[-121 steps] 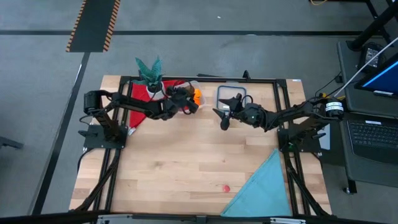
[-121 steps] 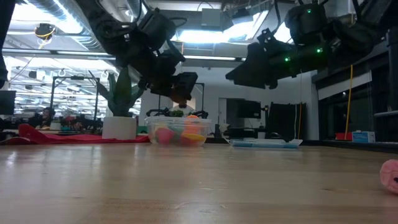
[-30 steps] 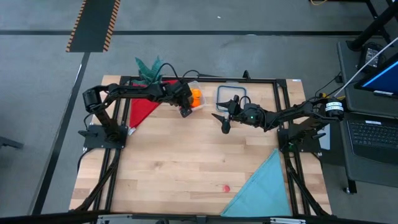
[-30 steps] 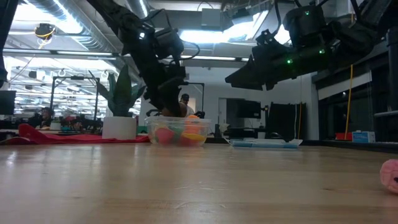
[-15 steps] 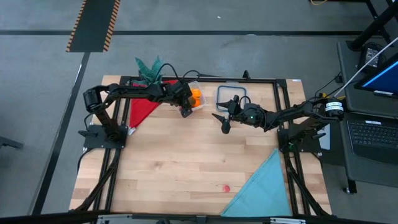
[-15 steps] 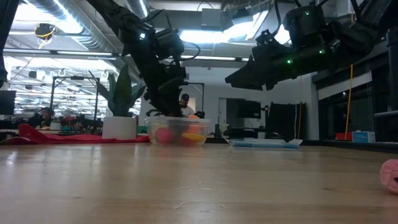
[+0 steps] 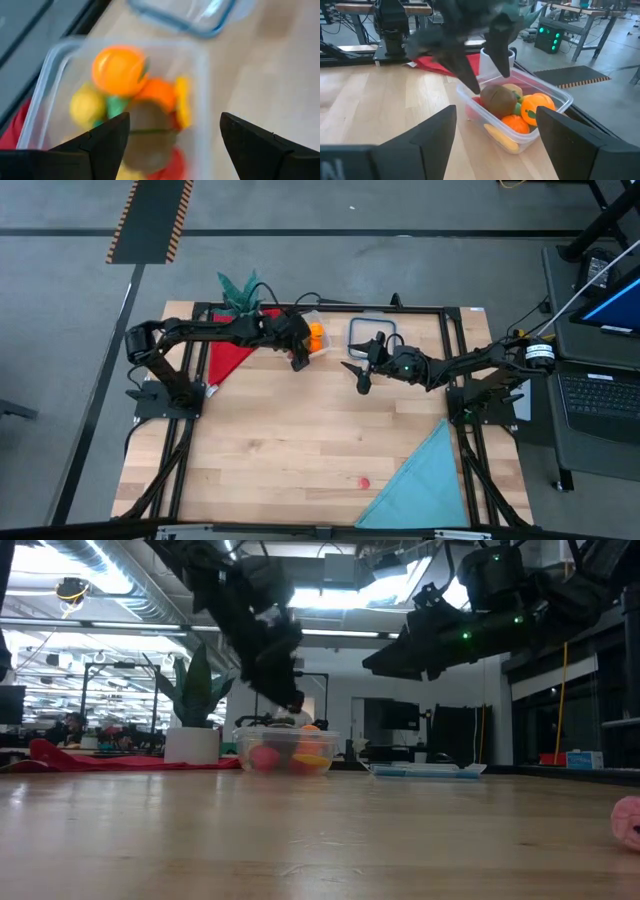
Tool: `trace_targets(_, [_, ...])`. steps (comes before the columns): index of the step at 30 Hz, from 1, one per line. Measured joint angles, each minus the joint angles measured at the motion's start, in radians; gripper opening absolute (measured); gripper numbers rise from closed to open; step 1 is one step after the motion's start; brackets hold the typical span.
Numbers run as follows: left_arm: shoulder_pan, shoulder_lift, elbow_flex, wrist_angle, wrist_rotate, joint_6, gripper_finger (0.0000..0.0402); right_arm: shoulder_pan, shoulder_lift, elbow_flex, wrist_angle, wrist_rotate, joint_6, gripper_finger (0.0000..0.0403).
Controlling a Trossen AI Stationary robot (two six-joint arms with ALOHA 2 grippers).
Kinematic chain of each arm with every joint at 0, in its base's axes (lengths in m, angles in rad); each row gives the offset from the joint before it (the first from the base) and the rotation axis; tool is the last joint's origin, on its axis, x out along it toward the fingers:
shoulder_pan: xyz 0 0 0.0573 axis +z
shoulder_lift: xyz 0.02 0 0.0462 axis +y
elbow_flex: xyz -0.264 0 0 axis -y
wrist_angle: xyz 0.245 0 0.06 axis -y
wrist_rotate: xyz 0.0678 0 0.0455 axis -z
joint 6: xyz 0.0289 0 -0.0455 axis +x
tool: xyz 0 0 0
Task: Pick and placing Produce into tupperware
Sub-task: Put the peach into the transparent bin
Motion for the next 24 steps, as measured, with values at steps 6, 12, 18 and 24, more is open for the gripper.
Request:
trace_targets(6, [-0.115, -0.039, -0.025, 0.096, 0.001, 0.047, 0.0303, 0.0, -0.068, -0.052, -0.008, -0.066, 0.004, 0.0275])
trace_targets(12, [-0.217, -0.116, -0.161, 0.326, 0.004, 0.045, 0.0303, 0.0, -0.233, -0.188, 0.024, -0.079, 0.014, 0.0275])
trace_targets(18, [-0.334, -0.238, -0.333, 0.583, 0.07, 0.047, 0.0303, 0.007, -0.421, -0.314, 0.02, -0.347, 0.031, 0.0275])
trace_targets(24, [-0.406, -0.318, -0.456, 0.681, 0.182, 0.047, 0.0302, 0.013, -0.521, -0.342, -0.046, -0.523, 0.061, 0.0275])
